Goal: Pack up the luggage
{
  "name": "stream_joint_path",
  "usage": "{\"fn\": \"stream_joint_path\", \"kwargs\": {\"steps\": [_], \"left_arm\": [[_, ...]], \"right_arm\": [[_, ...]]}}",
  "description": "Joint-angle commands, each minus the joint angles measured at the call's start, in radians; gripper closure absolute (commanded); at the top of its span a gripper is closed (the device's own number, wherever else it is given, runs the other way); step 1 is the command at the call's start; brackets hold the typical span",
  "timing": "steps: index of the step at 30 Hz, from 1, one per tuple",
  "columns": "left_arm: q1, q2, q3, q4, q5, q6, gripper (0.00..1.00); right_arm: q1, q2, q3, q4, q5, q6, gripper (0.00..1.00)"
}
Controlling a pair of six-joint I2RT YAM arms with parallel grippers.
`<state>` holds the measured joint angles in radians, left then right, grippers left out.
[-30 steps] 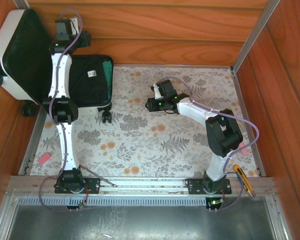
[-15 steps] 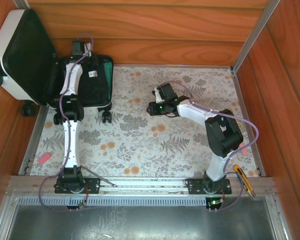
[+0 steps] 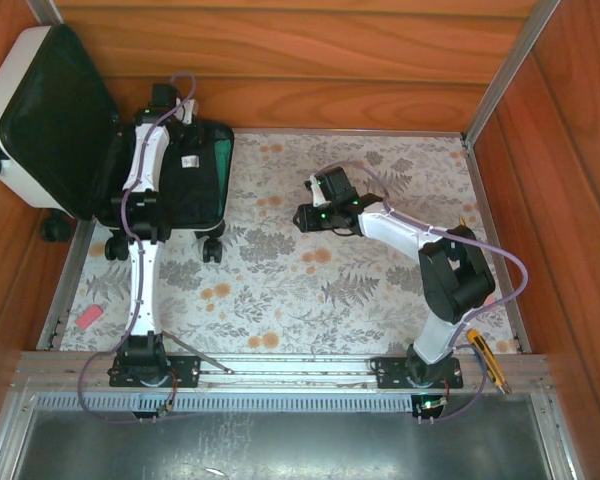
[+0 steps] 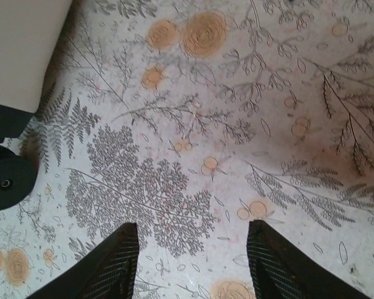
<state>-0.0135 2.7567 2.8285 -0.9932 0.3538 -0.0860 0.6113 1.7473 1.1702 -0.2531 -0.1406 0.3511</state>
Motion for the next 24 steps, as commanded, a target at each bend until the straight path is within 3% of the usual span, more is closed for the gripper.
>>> {"fn": "stream_joint_path", "kwargs": {"steps": [1,5,16,18,24], "left_arm": [[-0.013,0.054,-0.025,-0.223,-0.016,0.007,0.56],[-0.017,-0.075,-0.060,-0.164,-0.151,-0.003,0.39],[-0.038,-0.632,-0.246,-0.130,-0.575,0.022,0.11],[-0.045,-0.759,-0.346,-0.111,-0.666,0.007,0.02],[-0.042,-1.254,-0.955,0.165,-1.165,-0.101,0.00]], "right_arm": [[0.014,-0.051,-0.026,0.000,0.002,0.013,0.49],[0.014,-0.077,-0.028,-0.018,0.034,-0.008,0.48],[0.012,-0.157,-0.018,-0.014,0.060,-0.036,0.38],[0.012,-0.154,-0.007,-0.014,0.054,-0.047,0.37],[0.011,-0.140,0.042,-0.031,0.016,-0.085,0.34]]}}
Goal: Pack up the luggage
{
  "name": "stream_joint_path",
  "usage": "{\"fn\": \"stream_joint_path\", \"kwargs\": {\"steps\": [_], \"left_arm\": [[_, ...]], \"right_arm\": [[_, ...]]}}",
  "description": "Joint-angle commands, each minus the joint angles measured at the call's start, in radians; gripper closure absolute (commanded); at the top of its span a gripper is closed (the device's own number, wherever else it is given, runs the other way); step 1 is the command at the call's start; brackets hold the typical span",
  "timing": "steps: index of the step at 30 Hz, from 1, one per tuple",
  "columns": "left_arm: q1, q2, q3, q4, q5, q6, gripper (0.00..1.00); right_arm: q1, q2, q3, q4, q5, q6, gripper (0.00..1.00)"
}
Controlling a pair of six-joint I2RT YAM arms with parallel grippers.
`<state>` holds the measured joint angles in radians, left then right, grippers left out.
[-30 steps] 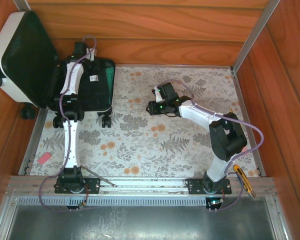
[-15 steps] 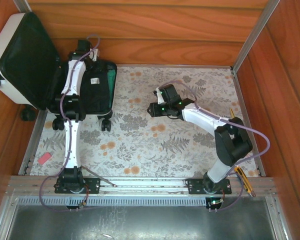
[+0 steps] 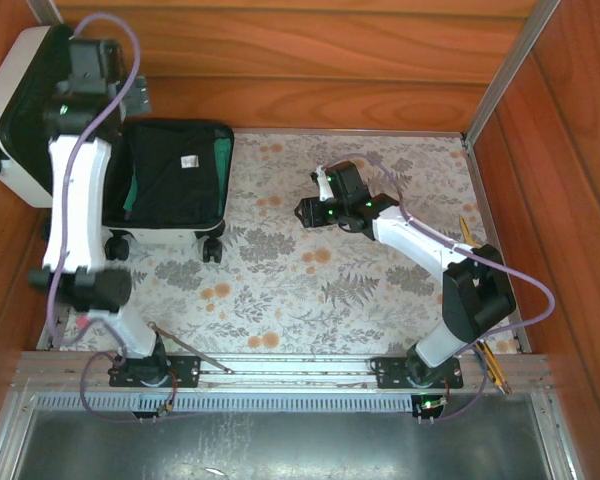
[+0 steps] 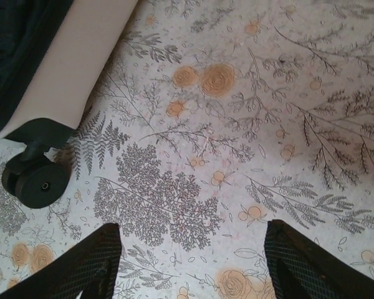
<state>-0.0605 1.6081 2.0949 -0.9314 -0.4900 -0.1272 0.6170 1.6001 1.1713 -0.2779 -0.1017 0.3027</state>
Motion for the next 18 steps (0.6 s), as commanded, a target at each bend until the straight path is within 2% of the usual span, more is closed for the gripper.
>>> {"fn": "stream_joint_path", "kwargs": {"steps": [1,3,5,12,16,18], "left_arm": [[0.026,-0.192,-0.342,0.166,-0.366,-0.079,0.00],[0.101,-0.327,-0.502,0.218,-0.340,-0.133,0.00],[0.165,-0.388,-0.586,0.208,-0.295,-0.147,0.00],[0.169,-0.408,-0.668,0.218,-0.452,-0.126,0.08],[0.172,-0.430,-0.797,0.478,-0.469,-0.001,0.09],[0.174,-0.421,-0.815,0.545,-0.462,0.018,0.10]], "right_arm": [[0.006,0.009,0.045,-0.006,-0.030,-0.041,0.34],[0.004,0.012,0.052,-0.007,-0.043,-0.050,0.33],[0.004,0.012,0.051,-0.006,-0.051,-0.056,0.33],[0.004,0.026,0.051,-0.003,-0.071,-0.059,0.29],[0.003,0.030,0.063,-0.004,-0.106,-0.059,0.30],[0.003,0.039,0.073,-0.015,-0.119,-0.066,0.31]]}}
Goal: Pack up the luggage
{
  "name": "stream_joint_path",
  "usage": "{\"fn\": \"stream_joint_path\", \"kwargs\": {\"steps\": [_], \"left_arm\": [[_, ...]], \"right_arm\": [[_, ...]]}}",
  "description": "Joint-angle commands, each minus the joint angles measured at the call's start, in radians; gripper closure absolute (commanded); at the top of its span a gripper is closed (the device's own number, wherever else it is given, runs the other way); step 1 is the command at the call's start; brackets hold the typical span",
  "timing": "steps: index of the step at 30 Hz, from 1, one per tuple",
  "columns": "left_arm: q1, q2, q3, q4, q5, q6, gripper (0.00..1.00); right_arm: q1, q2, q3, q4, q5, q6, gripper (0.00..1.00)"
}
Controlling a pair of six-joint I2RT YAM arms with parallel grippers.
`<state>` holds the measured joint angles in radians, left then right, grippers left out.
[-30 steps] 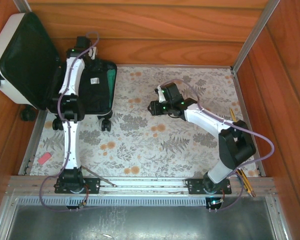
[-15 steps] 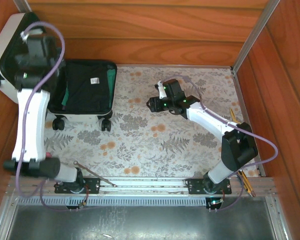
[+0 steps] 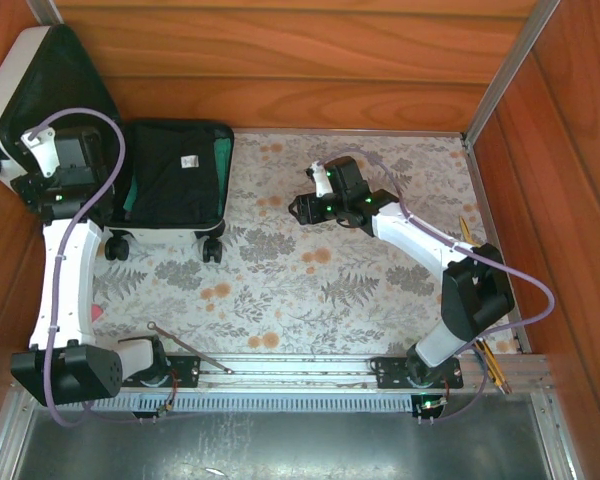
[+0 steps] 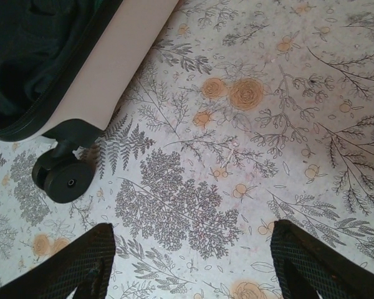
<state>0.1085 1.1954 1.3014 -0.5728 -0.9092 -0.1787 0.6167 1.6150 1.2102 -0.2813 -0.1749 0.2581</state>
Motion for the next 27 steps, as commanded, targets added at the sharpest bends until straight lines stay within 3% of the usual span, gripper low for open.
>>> {"fn": "stream_joint_path", "kwargs": {"steps": [1,8,13,20,24,27], "left_arm": [[0.006,0.000,-0.017,0.205,-0.040,0.074,0.11],[0.035,0.071,-0.036,0.480,-0.090,0.227,0.23],[0.080,0.151,0.048,0.485,-0.076,0.248,0.33],[0.140,0.253,0.146,0.455,-0.073,0.228,0.39],[0.166,0.269,0.159,0.449,-0.051,0.193,0.55],[0.169,0.260,0.145,0.442,-0.024,0.161,0.75]], "right_arm": [[0.004,0.030,0.039,-0.018,-0.047,-0.026,0.31],[0.003,0.036,0.035,-0.045,-0.020,-0.031,0.33],[0.003,0.039,0.042,-0.060,-0.011,-0.035,0.33],[0.003,0.085,0.072,-0.097,0.010,-0.048,0.34],[0.004,0.091,0.072,-0.110,0.019,-0.051,0.34],[0.004,0.091,0.071,-0.114,0.026,-0.053,0.35]]}}
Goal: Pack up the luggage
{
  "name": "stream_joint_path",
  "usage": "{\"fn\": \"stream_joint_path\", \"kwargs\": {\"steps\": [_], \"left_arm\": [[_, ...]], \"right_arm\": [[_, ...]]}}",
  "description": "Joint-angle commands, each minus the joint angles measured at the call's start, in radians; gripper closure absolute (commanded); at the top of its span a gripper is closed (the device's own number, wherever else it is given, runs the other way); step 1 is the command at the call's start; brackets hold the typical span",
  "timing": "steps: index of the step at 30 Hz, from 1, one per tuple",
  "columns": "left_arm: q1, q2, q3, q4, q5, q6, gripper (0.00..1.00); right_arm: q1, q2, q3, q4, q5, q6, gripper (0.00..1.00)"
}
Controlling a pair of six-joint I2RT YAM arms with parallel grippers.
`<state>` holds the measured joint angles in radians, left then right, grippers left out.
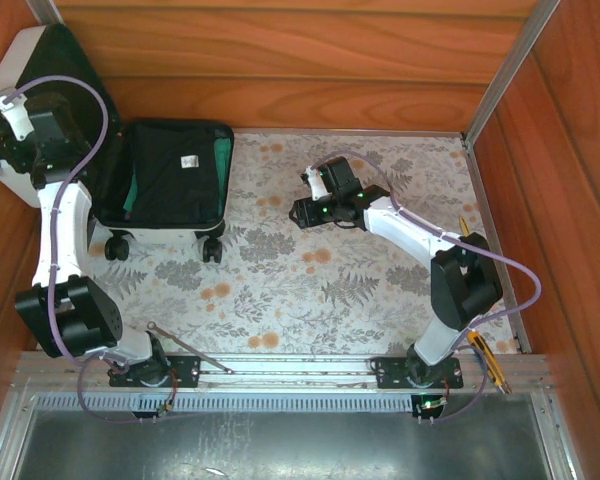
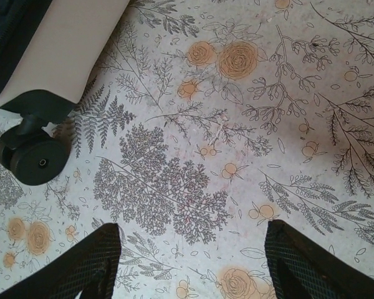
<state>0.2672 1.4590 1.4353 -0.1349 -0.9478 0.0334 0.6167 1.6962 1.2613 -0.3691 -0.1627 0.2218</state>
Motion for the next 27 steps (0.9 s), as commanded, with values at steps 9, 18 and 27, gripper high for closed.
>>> {"fn": "stream_joint_path", "kwargs": {"steps": [9,18,27], "left_arm": [[-0.171,-0.092,-0.033,-0.016,0.051,-0.058,1.00],[-0.763,-0.047,-0.037,-0.008,-0.007,0.013,0.42],[-1.359,0.195,0.344,0.057,0.027,0.683,0.00]], "right_arm": [[0.004,-0.017,-0.006,-0.009,0.022,-0.018,0.35],[0.003,-0.184,-0.141,0.036,0.084,0.023,0.35],[-0.026,-0.433,-0.320,0.018,0.259,0.113,0.27]]}}
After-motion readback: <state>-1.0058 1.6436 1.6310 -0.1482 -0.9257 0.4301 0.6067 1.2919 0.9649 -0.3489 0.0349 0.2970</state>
